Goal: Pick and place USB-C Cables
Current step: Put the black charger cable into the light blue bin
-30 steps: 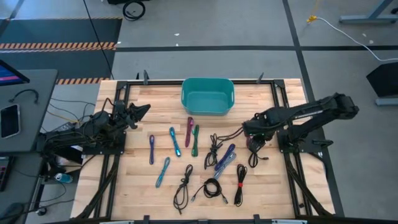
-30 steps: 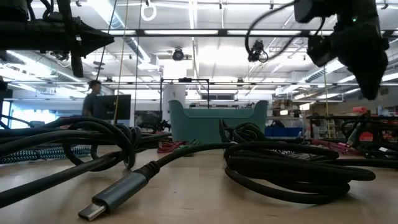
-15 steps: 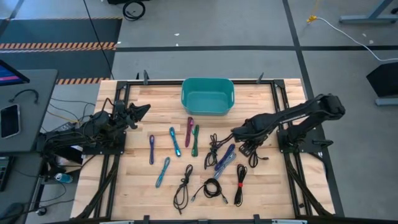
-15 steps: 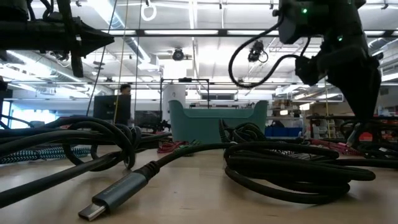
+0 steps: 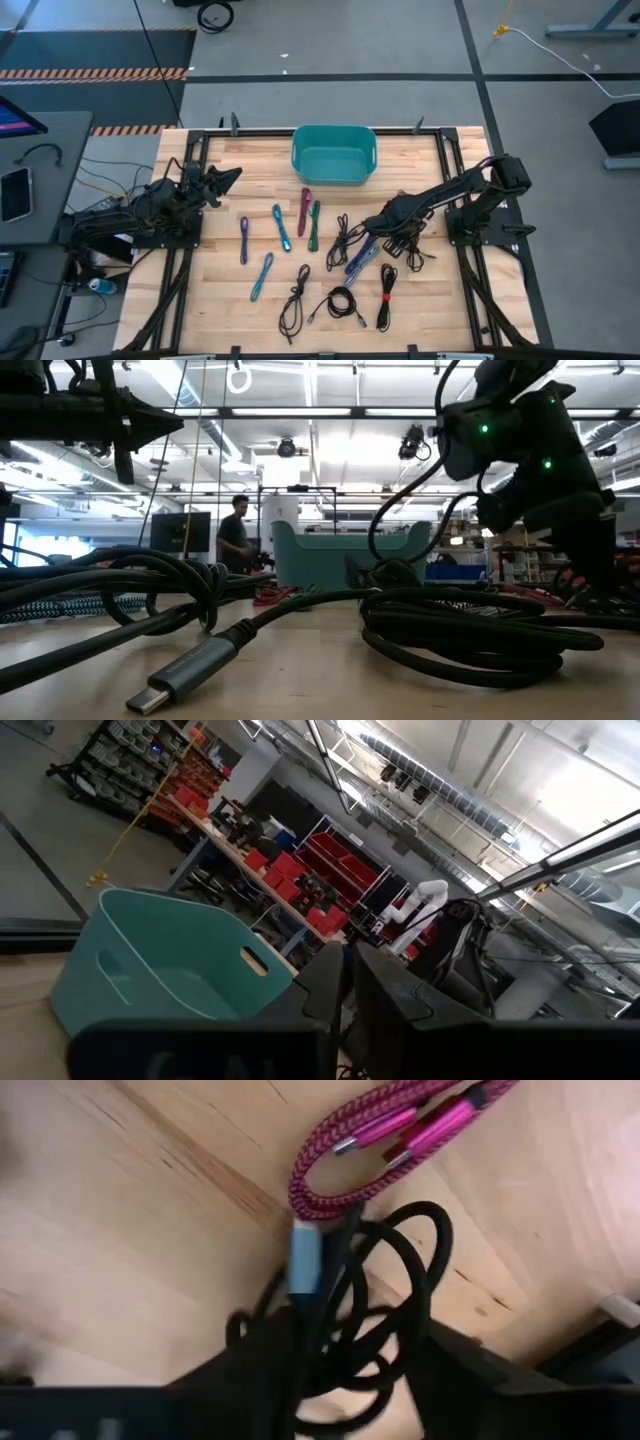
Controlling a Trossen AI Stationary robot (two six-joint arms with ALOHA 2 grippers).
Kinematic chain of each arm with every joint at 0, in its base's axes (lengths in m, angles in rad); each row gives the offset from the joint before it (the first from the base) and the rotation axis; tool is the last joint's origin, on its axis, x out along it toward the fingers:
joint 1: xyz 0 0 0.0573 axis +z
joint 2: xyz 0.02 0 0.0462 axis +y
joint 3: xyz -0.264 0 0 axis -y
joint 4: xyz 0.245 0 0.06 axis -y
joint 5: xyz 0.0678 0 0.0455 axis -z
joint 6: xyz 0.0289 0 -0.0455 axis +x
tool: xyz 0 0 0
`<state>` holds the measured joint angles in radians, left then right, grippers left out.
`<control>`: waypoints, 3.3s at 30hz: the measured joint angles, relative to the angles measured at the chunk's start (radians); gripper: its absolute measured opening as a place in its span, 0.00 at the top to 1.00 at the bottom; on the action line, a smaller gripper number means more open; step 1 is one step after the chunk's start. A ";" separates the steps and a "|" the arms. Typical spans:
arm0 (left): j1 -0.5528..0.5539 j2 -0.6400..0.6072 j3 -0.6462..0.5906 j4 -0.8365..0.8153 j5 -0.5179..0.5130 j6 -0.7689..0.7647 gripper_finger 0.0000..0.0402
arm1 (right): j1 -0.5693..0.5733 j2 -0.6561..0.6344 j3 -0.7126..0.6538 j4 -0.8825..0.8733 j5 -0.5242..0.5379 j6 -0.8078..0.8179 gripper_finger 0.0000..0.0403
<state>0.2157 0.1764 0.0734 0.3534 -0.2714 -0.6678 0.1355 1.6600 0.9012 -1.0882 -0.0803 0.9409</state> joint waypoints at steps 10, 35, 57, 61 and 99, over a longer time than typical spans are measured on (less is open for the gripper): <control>0.000 0.000 0.000 0.000 0.000 0.000 0.91 | 0.000 -0.047 -0.001 0.013 -0.007 -0.005 0.94; 0.000 0.000 0.000 -0.015 0.034 -0.024 0.91 | -0.272 -0.372 0.496 0.300 0.230 -0.582 0.94; 0.000 0.000 0.000 -0.083 0.034 -0.027 0.91 | -0.703 0.205 1.045 0.186 -0.352 -1.176 0.94; 0.000 0.000 0.000 -0.083 0.033 -0.026 0.91 | -0.703 0.337 1.187 0.009 -0.242 -1.299 0.94; 0.000 0.000 0.000 -0.098 0.033 -0.025 0.91 | -0.552 0.697 1.251 -0.104 -0.054 -1.494 0.74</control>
<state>0.2156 0.1764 0.0734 0.2554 -0.2381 -0.6930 -0.4163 2.3566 2.1524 -1.1920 -0.1347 -0.5533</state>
